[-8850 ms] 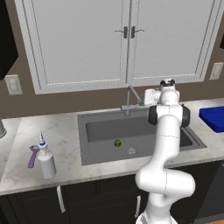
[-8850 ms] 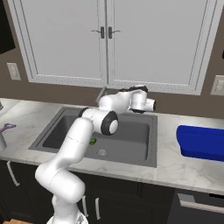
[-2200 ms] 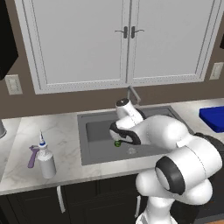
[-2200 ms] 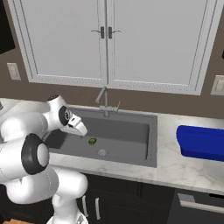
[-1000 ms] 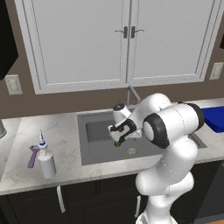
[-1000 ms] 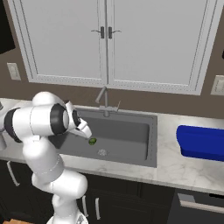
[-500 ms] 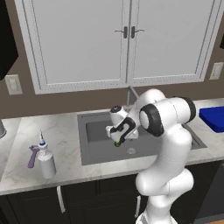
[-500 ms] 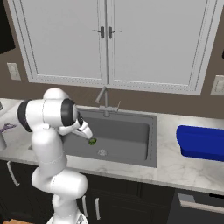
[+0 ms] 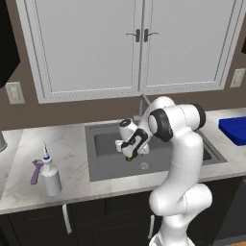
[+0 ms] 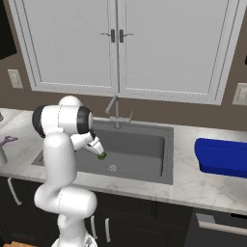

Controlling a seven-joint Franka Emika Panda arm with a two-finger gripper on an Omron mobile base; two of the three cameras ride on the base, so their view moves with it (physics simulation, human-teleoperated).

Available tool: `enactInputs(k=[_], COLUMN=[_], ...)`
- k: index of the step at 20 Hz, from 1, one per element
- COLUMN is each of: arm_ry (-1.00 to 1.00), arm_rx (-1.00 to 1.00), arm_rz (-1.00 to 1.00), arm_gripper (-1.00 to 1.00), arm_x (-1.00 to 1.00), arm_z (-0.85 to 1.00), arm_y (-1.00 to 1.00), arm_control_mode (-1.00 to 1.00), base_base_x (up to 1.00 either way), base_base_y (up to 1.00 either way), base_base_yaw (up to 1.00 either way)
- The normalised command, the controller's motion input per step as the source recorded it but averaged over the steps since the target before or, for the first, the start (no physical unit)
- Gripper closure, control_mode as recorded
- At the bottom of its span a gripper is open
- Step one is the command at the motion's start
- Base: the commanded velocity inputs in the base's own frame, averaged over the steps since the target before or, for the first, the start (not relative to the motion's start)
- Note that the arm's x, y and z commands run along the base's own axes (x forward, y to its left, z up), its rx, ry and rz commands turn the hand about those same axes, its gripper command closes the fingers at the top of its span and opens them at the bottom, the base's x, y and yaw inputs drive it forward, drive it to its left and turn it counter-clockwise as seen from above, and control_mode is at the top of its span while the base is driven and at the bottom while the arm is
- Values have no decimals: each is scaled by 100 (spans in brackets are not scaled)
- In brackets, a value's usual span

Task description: Pick up all produce items and place them in the sink. Turn on the sink faucet to wash them. Then turn the sink off and put them in the tray.

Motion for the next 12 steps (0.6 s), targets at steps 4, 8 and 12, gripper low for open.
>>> enactInputs(k=[4, 8, 12], arm_ry=[-2, -4, -6], arm_rx=[0, 0, 0], arm_rz=[-1, -2, -2], arm_gripper=[-100, -100, -100], arm_x=[36, 32, 31], arm_z=[-29, -23, -22], arm_y=[0, 0, 0], arm_control_mode=[-100, -100, -100], base_base_x=[0, 0, 0], base_base_y=[0, 0, 0], base_base_yaw=[0, 0, 0])
